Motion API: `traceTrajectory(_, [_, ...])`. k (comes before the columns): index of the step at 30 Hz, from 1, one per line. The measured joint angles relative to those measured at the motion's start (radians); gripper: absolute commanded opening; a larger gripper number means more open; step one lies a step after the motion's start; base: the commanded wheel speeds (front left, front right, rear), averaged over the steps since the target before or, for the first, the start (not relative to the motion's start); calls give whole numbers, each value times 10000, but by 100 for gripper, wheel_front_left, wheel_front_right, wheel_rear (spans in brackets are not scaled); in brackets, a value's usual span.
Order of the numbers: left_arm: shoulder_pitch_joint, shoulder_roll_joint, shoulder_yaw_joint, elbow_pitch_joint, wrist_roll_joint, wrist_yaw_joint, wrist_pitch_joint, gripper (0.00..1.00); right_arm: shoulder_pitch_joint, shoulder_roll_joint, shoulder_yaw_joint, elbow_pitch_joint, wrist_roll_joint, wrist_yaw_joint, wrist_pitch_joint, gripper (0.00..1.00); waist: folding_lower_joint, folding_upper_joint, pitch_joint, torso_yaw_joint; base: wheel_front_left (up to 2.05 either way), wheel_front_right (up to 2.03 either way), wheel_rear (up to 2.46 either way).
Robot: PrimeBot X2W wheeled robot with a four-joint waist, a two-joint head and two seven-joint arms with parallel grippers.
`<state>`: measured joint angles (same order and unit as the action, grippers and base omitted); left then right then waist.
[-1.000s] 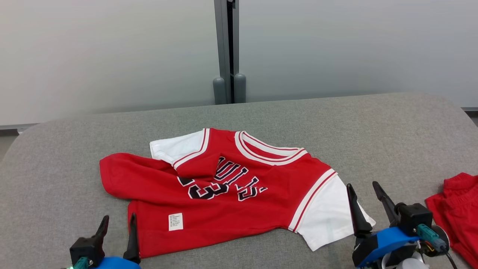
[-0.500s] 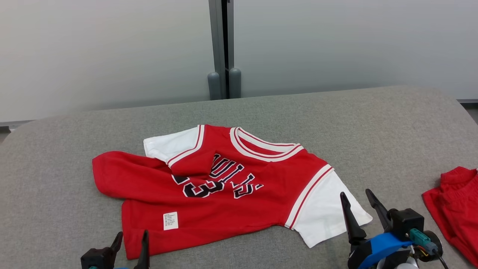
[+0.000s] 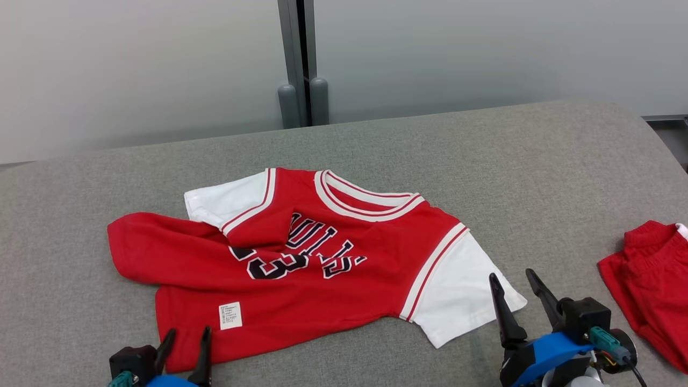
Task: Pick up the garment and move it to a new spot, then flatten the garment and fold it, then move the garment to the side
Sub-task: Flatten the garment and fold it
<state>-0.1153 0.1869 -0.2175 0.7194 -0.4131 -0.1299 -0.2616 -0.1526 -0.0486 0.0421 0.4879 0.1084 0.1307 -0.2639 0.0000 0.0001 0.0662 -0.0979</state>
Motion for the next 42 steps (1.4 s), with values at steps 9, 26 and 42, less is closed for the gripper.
traceTrajectory(9, [-124,318,-228,100,-598,0,0,100,-26,2,4,-102,46,2,0,100,0,0,132,-37,0,0,0])
traceTrajectory(26, [-158,485,-924,113,-1436,0,-2,100,-28,2,54,-56,94,2,0,100,0,0,173,25,0,0,0])
traceTrajectory(42, [-160,821,-1175,-604,-1921,0,0,17,-31,2,-4,33,148,2,-2,100,0,0,226,138,0,0,0])
